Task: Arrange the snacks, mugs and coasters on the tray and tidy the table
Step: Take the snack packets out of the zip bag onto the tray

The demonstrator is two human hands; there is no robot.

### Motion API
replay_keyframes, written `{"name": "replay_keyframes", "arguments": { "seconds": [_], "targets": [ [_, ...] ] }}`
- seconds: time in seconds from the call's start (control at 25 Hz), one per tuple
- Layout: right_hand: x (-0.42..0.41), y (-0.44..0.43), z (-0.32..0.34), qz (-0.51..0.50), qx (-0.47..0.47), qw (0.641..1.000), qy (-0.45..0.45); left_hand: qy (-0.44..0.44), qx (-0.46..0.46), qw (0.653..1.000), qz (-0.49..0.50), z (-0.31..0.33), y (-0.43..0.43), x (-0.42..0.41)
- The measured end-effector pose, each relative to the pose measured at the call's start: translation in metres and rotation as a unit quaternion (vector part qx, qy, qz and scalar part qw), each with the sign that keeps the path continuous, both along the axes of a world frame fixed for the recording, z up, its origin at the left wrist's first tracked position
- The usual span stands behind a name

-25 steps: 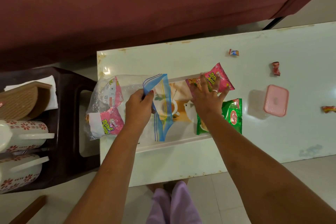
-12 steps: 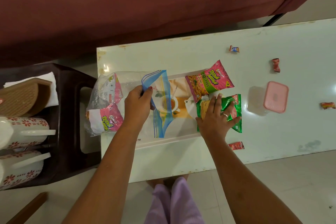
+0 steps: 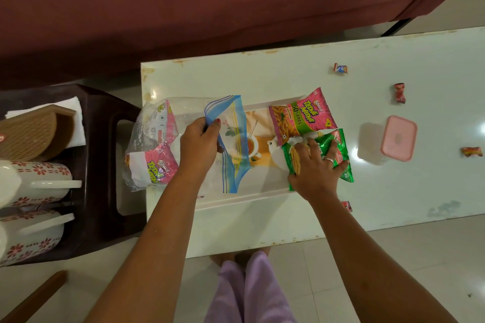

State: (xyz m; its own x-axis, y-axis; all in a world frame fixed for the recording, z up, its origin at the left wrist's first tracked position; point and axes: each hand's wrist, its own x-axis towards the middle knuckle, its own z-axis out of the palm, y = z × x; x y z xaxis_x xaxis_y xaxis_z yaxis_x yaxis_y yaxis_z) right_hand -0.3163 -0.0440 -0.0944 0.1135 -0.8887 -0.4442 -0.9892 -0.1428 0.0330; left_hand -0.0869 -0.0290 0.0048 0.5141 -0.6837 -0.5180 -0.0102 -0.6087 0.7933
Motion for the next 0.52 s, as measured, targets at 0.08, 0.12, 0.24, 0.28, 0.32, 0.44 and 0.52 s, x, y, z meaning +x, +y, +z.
{"name": "replay_keyframes", "arguments": {
  "seconds": [0.08,0.12,0.24,0.28,0.32,0.44,0.52],
  "targets": [
    [-0.001,-0.002,0.002,0.007,0.006,1.000,-0.007,0.003,0.000,1.000,-0.001,0.001,-0.001,0.001],
    [-0.002,-0.002,0.003,0.012,0.013,1.000,-0.006,0.005,-0.001,1.000,-0.002,0.001,-0.001,0.001],
    [0.005,-0.001,0.010,-0.012,-0.021,1.000,-0.018,0.013,-0.003,1.000,-0.004,0.002,-0.001,0.003],
    [0.013,0.001,0.016,-0.027,-0.069,0.996,-0.052,0.013,-0.001,1.000,-0.009,0.002,0.000,0.004],
    [0.025,0.003,0.021,-0.032,-0.133,0.983,-0.119,0.013,0.001,1.000,-0.014,0.003,0.001,0.005],
    [0.087,0.008,0.053,-0.018,-0.125,0.899,-0.419,0.012,0.006,0.999,-0.031,0.010,0.004,0.009],
    [0.133,0.007,0.063,0.039,0.040,0.881,-0.469,0.010,0.013,0.999,-0.038,0.019,0.005,0.014]
  ]
}}
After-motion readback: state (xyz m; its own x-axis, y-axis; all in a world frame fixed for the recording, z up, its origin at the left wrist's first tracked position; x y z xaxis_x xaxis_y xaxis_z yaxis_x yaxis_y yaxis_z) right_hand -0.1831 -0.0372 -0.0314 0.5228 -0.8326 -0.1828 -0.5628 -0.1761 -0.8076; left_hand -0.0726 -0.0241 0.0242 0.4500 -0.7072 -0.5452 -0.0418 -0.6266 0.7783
